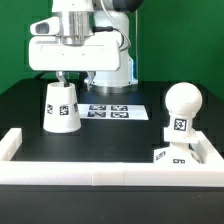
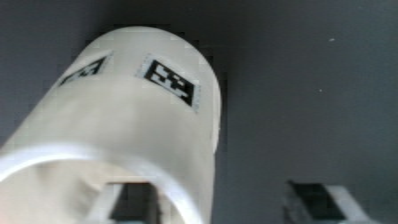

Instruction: Assemble lamp

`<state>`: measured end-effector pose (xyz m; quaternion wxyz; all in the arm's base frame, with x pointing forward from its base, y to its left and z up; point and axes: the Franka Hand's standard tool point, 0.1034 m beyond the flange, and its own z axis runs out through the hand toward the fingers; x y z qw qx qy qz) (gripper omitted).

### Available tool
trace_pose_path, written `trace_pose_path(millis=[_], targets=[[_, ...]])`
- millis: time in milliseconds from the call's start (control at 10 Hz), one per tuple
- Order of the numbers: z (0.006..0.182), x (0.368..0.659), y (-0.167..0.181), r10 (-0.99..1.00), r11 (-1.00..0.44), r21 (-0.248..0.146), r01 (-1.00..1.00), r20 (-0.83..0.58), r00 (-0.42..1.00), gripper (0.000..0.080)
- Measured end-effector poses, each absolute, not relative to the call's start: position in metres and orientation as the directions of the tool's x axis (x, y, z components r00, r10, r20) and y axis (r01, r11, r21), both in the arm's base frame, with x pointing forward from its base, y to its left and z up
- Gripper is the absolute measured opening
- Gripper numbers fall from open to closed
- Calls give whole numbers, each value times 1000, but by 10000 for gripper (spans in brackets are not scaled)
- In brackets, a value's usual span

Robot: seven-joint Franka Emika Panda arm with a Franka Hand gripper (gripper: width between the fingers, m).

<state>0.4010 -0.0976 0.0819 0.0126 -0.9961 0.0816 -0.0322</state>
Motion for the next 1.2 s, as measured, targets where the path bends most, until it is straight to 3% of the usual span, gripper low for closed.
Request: trace_pose_path(millis=[100,200,700,1200], targets=[[81,400,-98,-163,-986,-30,-162,59,985,207],[81,400,-97,-163,-986,-30,-161,59,985,79],[84,403,-84,-144,-989,-35,-142,62,988,44],[149,420,-22,-312,-945,-115,-305,50,949,44]])
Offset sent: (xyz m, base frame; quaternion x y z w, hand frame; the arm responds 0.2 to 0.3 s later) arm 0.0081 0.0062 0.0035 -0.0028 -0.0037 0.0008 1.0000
